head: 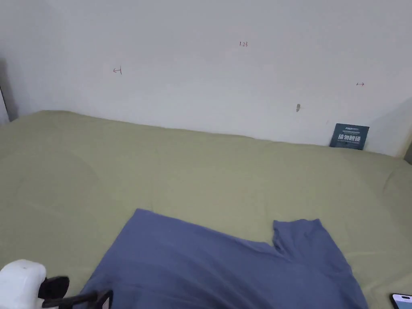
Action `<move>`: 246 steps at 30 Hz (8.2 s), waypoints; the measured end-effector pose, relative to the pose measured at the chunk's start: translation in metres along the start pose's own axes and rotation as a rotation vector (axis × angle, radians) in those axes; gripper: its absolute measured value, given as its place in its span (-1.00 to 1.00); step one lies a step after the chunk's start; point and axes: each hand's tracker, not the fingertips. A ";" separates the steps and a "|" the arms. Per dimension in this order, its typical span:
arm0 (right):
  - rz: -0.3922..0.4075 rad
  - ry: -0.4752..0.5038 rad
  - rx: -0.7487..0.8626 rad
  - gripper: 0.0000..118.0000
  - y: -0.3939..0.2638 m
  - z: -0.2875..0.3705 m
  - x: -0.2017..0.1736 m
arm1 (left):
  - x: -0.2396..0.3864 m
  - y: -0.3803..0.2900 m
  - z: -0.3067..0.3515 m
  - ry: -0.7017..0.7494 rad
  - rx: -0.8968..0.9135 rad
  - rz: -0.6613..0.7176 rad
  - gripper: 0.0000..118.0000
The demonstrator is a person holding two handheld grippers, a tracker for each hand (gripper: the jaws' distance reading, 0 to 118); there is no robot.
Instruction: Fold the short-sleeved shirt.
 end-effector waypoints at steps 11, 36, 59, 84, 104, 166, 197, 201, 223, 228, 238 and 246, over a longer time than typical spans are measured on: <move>-0.036 0.023 0.101 -1.00 0.005 -0.018 -0.041 | 0.035 0.041 -0.029 0.089 0.227 0.008 -1.00; -0.059 0.014 -0.101 -1.00 -0.006 -0.101 0.009 | -0.093 0.125 -0.438 0.174 -0.737 0.034 0.63; -0.279 -0.010 -0.931 0.58 0.019 -0.458 0.075 | -0.098 0.123 -0.414 0.110 -0.641 0.076 -0.97; -0.165 0.187 -0.457 -1.00 0.026 -0.121 0.053 | -0.100 0.071 -0.153 -0.072 -0.395 0.149 -0.97; -0.248 0.068 -0.404 0.58 -0.065 -0.047 0.047 | -0.099 -0.029 -0.072 0.004 -0.272 0.227 0.42; -0.150 0.105 -0.095 -1.00 -0.022 0.021 -0.040 | 0.026 0.022 -0.110 -0.482 -0.288 0.258 -0.83; -0.191 0.088 -0.117 -1.00 -0.031 0.033 -0.026 | 0.086 -0.092 -0.216 -0.486 -0.466 0.604 -1.00; -0.186 0.085 -0.119 -1.00 -0.029 0.036 -0.026 | 0.132 -0.100 -0.243 -0.534 -0.505 0.560 -1.00; -0.139 0.127 -0.134 -1.00 -0.025 0.027 -0.038 | 0.011 -0.039 -0.221 -0.482 -0.581 0.522 0.67; -0.128 0.145 -0.137 -1.00 -0.023 0.028 -0.042 | -0.019 -0.065 -0.221 -0.579 -0.633 0.645 0.71; -0.121 0.146 -0.143 -1.00 -0.021 0.028 -0.045 | 0.006 -0.102 -0.251 -0.590 -0.615 0.877 -0.78; -0.112 0.129 -0.172 -1.00 -0.024 0.031 -0.039 | -0.009 -0.082 -0.208 -0.500 -0.511 0.809 -0.78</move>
